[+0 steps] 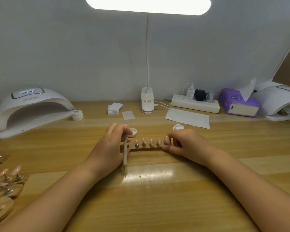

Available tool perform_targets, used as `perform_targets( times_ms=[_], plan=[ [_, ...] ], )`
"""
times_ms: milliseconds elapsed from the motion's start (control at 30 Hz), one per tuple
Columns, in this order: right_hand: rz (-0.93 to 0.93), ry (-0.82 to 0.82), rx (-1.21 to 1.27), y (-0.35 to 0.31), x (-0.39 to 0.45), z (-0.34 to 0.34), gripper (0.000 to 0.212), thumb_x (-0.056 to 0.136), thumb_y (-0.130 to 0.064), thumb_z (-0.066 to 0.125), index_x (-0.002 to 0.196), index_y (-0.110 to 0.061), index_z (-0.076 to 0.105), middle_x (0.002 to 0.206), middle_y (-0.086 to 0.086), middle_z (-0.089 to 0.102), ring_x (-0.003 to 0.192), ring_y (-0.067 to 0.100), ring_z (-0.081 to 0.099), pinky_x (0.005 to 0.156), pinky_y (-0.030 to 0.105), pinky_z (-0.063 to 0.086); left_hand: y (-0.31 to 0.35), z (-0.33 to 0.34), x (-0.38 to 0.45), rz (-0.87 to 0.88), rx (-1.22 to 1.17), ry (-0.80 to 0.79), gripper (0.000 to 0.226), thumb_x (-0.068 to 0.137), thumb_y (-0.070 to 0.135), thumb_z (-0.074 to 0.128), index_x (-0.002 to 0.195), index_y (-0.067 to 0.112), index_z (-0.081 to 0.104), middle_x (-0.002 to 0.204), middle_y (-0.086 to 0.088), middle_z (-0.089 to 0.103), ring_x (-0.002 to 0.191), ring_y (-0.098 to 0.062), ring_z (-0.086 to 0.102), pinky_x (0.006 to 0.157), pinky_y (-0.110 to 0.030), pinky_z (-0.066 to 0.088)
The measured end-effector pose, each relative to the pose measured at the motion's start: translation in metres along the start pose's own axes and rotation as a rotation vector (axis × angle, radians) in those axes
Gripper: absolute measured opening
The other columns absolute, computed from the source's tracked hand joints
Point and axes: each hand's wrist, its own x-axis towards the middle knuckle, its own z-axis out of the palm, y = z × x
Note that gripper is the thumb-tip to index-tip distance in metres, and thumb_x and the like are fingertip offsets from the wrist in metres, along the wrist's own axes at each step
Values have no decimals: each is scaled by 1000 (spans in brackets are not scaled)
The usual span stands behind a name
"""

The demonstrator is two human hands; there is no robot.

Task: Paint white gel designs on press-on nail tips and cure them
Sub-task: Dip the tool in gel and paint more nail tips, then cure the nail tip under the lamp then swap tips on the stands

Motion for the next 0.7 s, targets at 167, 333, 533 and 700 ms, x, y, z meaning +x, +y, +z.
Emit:
perform_targets(
  times_ms=[167,333,533,700],
  plan=[
    [-109,58,-41,-1,-3,-20,12,81,-27,72,81,-22,62,66,-15,51,57,0,47,55,17,40,13,-10,9,-93,-185,13,63,74,-9,72,97,42,44,105,10,53,93,5,62,77,-6,48],
    [23,-54,-37,8,-2,-12,22,79,-41,73,81,-20,67,69,-15,50,63,7,51,57,23,43,12,0,8,-283,-242,-79,49,81,-9,65,97,33,46,109,-1,58,87,6,62,63,-7,48],
    [218,-168,320,16,6,-13,25,78,-41,74,78,-16,70,67,0,66,50,11,62,49,22,51,4,1,12,-339,-352,2,45,80,-8,67,97,29,48,104,-6,63,87,-1,67,64,-10,49],
    [359,-210,598,18,2,-23,31,76,-44,75,77,-13,70,65,1,70,53,12,64,46,17,46,8,-3,14,-355,-465,110,37,84,2,69,100,30,50,104,0,59,88,-8,68,64,-17,54]
  ],
)
